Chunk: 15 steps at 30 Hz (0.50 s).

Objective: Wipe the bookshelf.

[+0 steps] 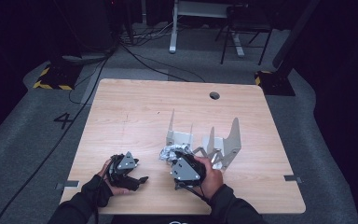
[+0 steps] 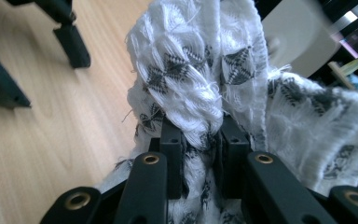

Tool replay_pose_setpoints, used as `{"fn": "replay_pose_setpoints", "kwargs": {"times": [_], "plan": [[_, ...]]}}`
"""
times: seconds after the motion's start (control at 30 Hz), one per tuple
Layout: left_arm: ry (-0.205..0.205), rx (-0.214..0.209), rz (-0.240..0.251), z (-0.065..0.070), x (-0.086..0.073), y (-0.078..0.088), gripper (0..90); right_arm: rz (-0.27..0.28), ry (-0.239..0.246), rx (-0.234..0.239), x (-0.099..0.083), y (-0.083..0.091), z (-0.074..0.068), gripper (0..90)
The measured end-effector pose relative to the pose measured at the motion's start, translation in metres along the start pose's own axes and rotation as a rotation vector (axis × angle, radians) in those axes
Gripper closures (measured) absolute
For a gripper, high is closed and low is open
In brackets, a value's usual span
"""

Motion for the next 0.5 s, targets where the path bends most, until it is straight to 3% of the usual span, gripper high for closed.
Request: {"fn": "replay_pose_setpoints", "kwargs": {"times": [0.3,0.4,0.5], "plan": [[0.0,-0.001,-0.001,0.0,0.0,0.0,21.0,-0.138,0.04,0.065,-0.036,-0.025,-0.026,76.6],[0.0,-0.001,-0.001,0.0,0.0,0.0,21.0,-0.125,0.03,0.059,-0.031,-0.024,-0.022,76.6],[0.001,-0.003,-0.002,0.0,0.0,0.0,21.0,-0.082,0.02,0.027,-0.014,-0.016,-0.013,76.6]]}}
Point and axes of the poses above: each handheld gripper's, and its own axes: y roughly backward along the jaws, x roughly out of its top, z roughly to its right, the point moved 4 cm from there along -y, roughly forward along the jaws, and after that the axes turned 1 degree about -x, right-handed, at the moved point
